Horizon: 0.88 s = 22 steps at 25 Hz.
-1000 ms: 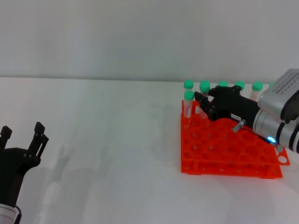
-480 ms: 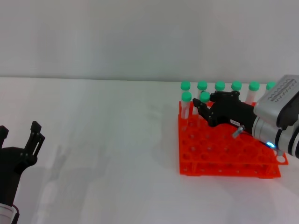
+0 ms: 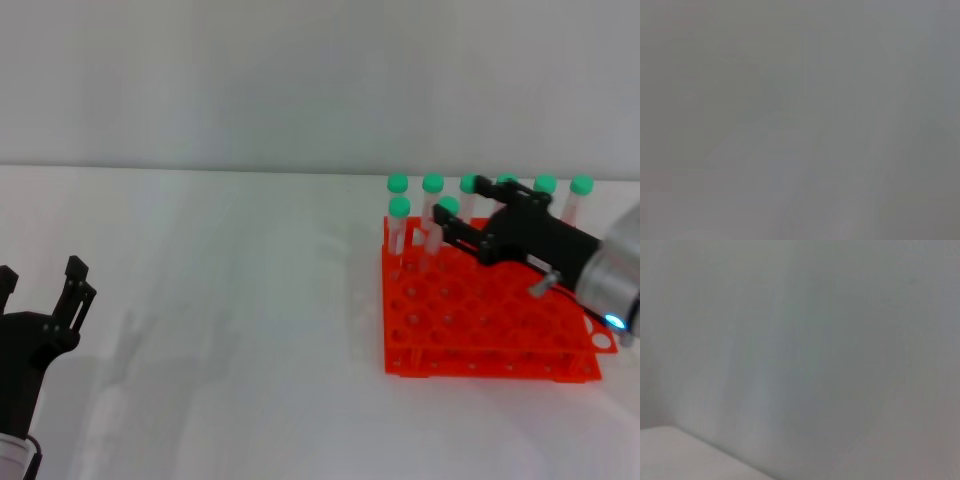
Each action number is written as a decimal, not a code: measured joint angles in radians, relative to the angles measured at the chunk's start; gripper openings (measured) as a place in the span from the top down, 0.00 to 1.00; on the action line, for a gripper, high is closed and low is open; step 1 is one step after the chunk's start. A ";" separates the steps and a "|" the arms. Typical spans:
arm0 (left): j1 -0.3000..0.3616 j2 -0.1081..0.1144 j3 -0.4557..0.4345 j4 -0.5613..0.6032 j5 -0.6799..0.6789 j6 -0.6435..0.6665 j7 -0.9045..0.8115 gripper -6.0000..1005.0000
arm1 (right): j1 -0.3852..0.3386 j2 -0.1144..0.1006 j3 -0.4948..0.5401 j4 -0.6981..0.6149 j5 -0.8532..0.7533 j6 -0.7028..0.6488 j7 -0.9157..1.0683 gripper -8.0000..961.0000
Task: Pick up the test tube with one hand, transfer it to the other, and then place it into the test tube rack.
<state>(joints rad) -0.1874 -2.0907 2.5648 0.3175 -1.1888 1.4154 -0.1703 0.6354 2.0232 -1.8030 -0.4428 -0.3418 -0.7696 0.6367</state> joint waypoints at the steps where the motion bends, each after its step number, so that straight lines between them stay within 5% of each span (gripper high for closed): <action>1: -0.001 0.000 0.000 0.000 0.000 0.000 0.000 0.15 | -0.012 -0.001 0.010 0.000 0.000 -0.015 0.000 0.48; 5: -0.008 0.000 -0.011 0.000 0.000 -0.005 0.000 0.15 | -0.085 -0.007 0.057 -0.007 0.000 -0.118 -0.006 0.21; 10: -0.012 0.000 -0.025 -0.003 0.000 -0.008 0.000 0.15 | -0.184 -0.005 0.150 -0.006 0.001 -0.246 -0.084 0.09; 16: -0.026 0.000 -0.026 -0.022 -0.008 -0.020 0.000 0.15 | -0.252 -0.001 0.300 0.091 0.150 -0.379 -0.175 0.09; 22: -0.062 0.001 -0.026 -0.035 -0.011 -0.092 0.000 0.15 | -0.245 -0.004 0.320 0.222 0.349 -0.424 -0.242 0.09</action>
<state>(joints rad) -0.2494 -2.0900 2.5386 0.2828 -1.1994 1.3233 -0.1706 0.3905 2.0194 -1.4830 -0.2206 0.0070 -1.1937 0.3946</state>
